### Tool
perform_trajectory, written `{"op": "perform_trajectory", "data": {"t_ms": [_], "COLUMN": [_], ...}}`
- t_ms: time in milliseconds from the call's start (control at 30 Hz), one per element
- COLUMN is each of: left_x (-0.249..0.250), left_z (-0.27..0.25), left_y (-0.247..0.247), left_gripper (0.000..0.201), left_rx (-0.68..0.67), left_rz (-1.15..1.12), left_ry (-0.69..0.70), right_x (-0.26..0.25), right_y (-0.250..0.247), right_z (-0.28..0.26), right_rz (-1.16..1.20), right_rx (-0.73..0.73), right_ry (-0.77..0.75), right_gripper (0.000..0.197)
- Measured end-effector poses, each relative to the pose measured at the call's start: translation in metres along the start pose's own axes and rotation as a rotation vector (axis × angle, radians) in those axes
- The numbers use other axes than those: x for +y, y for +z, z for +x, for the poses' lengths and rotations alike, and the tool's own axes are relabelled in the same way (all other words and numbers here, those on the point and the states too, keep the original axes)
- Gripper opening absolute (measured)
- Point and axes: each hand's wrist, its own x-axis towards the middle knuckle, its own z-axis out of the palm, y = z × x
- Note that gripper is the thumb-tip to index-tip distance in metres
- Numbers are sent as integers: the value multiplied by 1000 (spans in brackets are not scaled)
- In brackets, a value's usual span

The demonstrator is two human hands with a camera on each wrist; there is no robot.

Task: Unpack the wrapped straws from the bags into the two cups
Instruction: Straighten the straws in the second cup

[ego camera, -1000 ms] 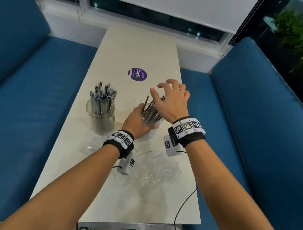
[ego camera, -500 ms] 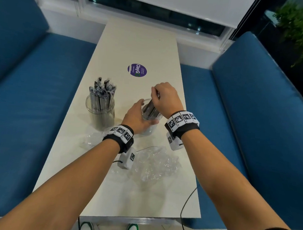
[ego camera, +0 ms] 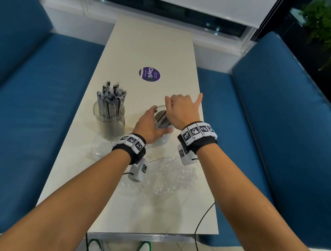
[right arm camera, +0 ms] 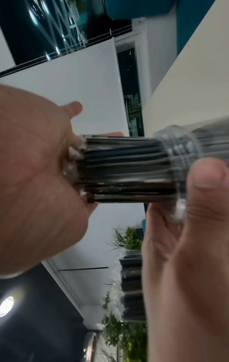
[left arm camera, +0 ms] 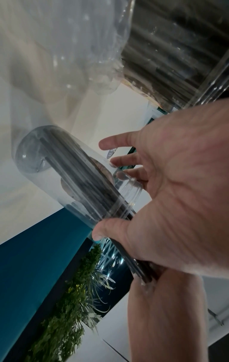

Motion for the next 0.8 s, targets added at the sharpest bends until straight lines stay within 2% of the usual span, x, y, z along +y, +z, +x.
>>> {"op": "perform_trajectory", "data": {"t_ms": [67,167,233,367,400,500,533,600,667,700,800], "left_x": [1,2,1,3,4,4,3,4,4,5,5], "left_z": [0,1,1,-2,-3,-5,-6,-7,-7,-7,-8], "left_y": [-1,-2,-2,-4,-4,-4,-5,-5,-6,-6,-6], "left_gripper": [115,114,108,106,107,108,107,104,102,101,103], "left_rx": [-5,-15,-15,-3,1,9,7,2,4,2,-6], "left_rz": [-7,-8,-13,-3,-4,-22,-32,-27,-11,-9,-5], "left_ry": [-22,-51,-51,-33,-33,-24,-17,-5,3,5,4], "right_x": [2,5,8,22,25,26,26,24,21,20,19], "right_y": [-7,-19,-27,-36,-36,-29,-25,-15,-10,-8,-4], "right_z": [2,3,4,7,6,2,1,0,0,0,-3], "right_rz": [-12,42,155,404,426,348,310,316,379,391,404], "right_rx": [-18,11,38,-1,-27,-177,-207,-189,-112,-77,42], "right_ry": [-24,-84,-99,-118,-139,-236,-259,-270,-252,-237,-197], "right_gripper": [63,60,55,47,51,82,83,63,34,26,19]}}
